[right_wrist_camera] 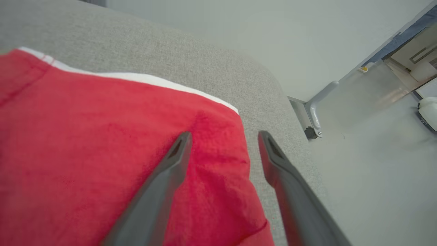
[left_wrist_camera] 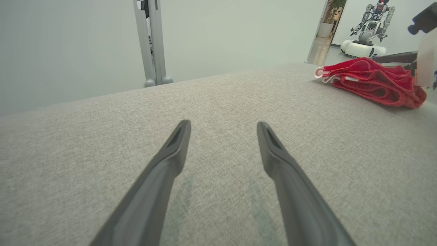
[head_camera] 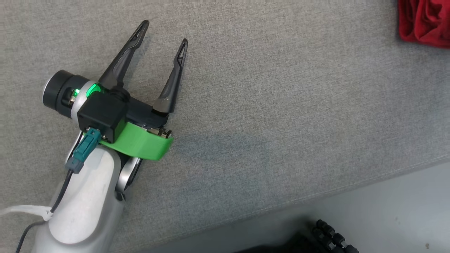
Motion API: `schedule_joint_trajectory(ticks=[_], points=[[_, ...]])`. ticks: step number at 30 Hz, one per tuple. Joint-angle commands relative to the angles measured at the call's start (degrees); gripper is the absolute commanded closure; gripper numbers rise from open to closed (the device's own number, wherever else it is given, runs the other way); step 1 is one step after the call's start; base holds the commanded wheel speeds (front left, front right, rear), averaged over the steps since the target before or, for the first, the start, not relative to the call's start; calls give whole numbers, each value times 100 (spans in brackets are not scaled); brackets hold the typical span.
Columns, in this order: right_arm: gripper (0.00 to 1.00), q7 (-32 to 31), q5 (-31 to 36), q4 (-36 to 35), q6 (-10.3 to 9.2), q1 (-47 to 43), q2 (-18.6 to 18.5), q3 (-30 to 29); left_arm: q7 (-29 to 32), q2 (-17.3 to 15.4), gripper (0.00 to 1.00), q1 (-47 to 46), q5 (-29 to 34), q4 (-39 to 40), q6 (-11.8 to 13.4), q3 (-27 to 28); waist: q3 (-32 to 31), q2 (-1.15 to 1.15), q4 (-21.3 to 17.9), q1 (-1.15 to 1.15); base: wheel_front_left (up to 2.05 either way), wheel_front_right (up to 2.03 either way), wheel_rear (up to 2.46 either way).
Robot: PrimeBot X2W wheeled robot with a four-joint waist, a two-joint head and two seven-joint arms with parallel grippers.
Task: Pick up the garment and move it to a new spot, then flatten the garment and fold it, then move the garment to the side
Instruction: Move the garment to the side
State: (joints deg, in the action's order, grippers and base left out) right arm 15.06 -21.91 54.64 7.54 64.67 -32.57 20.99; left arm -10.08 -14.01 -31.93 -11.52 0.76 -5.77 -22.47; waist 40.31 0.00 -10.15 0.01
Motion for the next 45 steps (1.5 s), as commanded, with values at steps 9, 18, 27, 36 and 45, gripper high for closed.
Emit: schedule_joint_trajectory(ticks=[9,18,27,36,45], points=[[0,21,585,-1616,-9,-1180,607,-1592,-191,-91,0,604,-259,-371,300,272,-1044,0,-31,-1,0,0,0],[0,21,1002,-2680,-9,-2272,1539,-2171,-316,-118,0,1008,-480,-635,501,536,-1655,0,141,-1,0,0,0],[0,21,1168,-3246,-9,-3027,2172,-2023,-466,-15,0,1203,-656,-1048,689,839,-2286,0,493,-1,0,0,0],[0,21,1707,-3291,-9,-3894,2561,-1966,-505,128,0,1455,-677,-1467,712,1094,-2926,0,688,-1,0,0,0],[0,21,1706,-3908,-9,-4700,2824,-2288,-508,263,0,1956,-538,-1504,704,1319,-3411,0,680,-1,0,0,0]])
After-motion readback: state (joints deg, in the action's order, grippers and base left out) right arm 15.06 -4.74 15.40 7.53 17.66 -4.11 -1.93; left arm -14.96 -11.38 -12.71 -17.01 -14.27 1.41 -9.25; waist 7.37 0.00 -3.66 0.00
